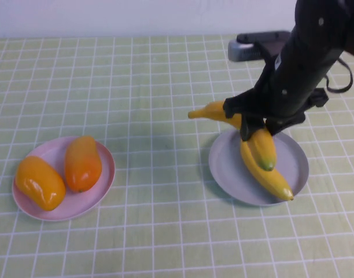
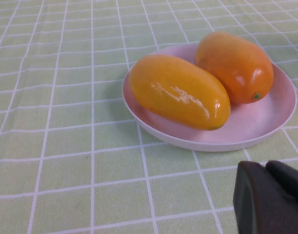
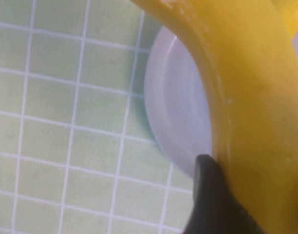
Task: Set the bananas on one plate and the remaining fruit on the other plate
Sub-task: Put another type of fruit in the right plate
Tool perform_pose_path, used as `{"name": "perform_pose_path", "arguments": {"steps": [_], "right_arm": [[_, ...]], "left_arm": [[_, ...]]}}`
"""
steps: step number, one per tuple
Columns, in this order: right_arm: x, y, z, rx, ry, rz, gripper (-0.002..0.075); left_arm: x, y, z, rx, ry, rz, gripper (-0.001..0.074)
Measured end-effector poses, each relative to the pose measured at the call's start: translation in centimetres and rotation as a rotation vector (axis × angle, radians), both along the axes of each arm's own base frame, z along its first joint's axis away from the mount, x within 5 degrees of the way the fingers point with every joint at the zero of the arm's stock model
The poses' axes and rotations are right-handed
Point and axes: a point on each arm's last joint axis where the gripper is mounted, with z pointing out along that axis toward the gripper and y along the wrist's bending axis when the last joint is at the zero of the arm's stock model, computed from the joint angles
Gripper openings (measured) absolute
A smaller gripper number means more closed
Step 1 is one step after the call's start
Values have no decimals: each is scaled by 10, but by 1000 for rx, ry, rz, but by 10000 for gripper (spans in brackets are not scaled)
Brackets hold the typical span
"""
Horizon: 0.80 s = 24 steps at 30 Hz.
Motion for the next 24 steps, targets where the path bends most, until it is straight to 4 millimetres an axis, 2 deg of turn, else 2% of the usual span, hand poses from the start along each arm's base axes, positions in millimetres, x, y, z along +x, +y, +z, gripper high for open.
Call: {"name": "perform_pose_path", "arguments": {"steps": [4, 15, 24], "right_arm": [[4, 4, -31, 21, 38, -73, 307], [19, 16, -75, 42, 119, -141, 307], [18, 16, -84, 8, 167, -141, 303]], "left_arm": [[0, 0, 0, 0, 0, 0, 4], [0, 0, 0, 0, 0, 0, 4], [0, 0, 0, 0, 0, 0, 4]]}}
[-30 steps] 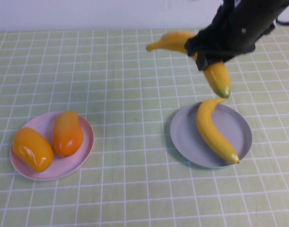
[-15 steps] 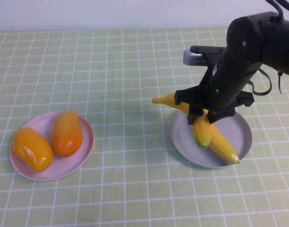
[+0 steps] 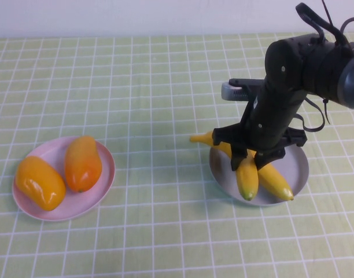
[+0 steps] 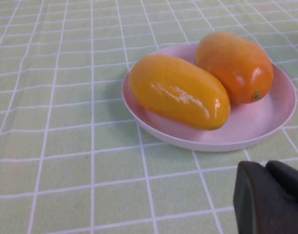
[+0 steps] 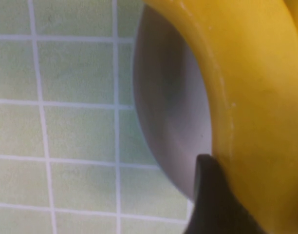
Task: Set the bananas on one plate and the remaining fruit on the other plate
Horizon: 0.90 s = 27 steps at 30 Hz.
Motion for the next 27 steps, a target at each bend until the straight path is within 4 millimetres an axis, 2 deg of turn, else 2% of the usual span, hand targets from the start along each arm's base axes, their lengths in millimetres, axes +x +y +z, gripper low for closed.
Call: {"name": "perform_pose_path", "arguments": {"steps": [3, 9, 12, 15, 19, 25, 27], "right_arm": [[-1, -1, 0, -10, 16, 2, 312], [-4, -3, -1, -32, 47, 7, 459], [-5, -3, 1, -38, 58, 9, 474], [-2, -2, 8, -34, 47, 11, 458], [4, 2, 25, -6, -12, 53, 377], [-2, 3, 43, 24, -56, 149, 98], [-9, 5, 49, 26, -67, 186, 33]], "left_arm": [[0, 0, 0, 0, 0, 0, 4], [0, 0, 0, 0, 0, 0, 4], [0, 0, 0, 0, 0, 0, 4], [0, 0, 0, 0, 0, 0, 4], [0, 0, 0, 0, 0, 0, 4], [0, 0, 0, 0, 0, 0, 4], [0, 0, 0, 0, 0, 0, 4]]}}
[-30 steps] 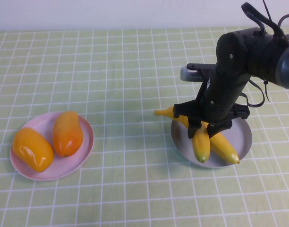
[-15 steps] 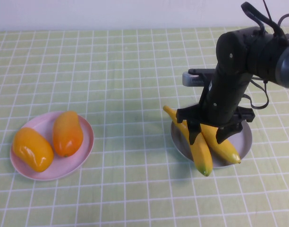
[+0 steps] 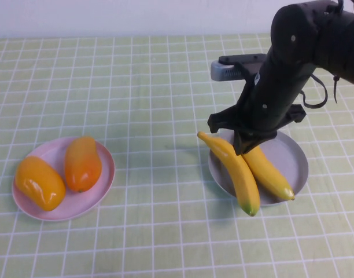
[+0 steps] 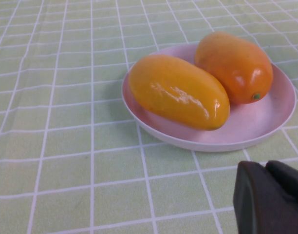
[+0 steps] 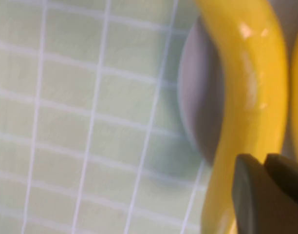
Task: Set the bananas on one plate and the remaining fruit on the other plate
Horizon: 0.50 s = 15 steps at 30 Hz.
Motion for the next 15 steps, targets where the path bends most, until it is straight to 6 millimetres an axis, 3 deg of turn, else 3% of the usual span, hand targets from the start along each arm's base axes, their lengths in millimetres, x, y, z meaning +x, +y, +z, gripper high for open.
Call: {"name": "perform_pose_path", "arguments": {"steps": [4, 7, 15], "right_arm": [[-29, 8, 10, -2, -9, 86, -6], [-64, 6, 29, 12, -32, 142, -11], [-155, -47, 90, 91, -207, 256, -15]], "left_arm": [[0, 0, 0, 0, 0, 0, 4], [0, 0, 0, 0, 0, 0, 4], [0, 0, 0, 0, 0, 0, 4]]}}
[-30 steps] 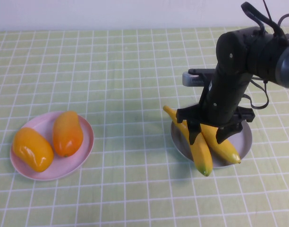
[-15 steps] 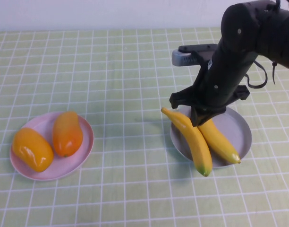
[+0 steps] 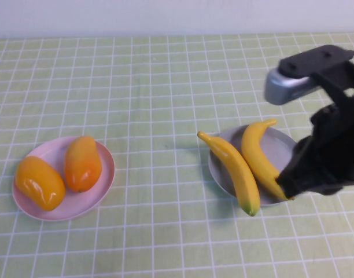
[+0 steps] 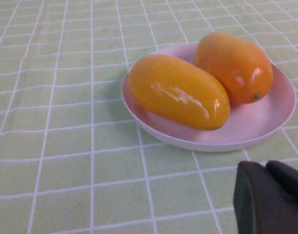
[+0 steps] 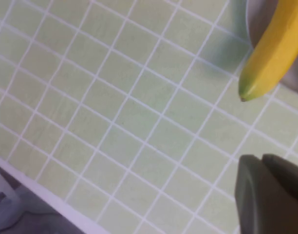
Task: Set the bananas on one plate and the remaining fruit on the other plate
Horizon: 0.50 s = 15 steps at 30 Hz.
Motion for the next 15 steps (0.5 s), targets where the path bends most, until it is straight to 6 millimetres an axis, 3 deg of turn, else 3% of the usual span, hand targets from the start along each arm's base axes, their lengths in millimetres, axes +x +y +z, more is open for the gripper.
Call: {"name": "perform_pose_path", "arguments": {"steps": [3, 6, 11, 15], "right_arm": [[-27, -22, 13, 36, -128, 61, -15], [-45, -41, 8, 59, -223, 65, -15], [-67, -65, -33, 65, -306, 47, -15], [-72, -89, -71, 138, -401, -91, -15]], "left_arm": [[0, 0, 0, 0, 0, 0, 4], [0, 0, 0, 0, 0, 0, 4], [0, 0, 0, 0, 0, 0, 4], [0, 0, 0, 0, 0, 0, 4]]}}
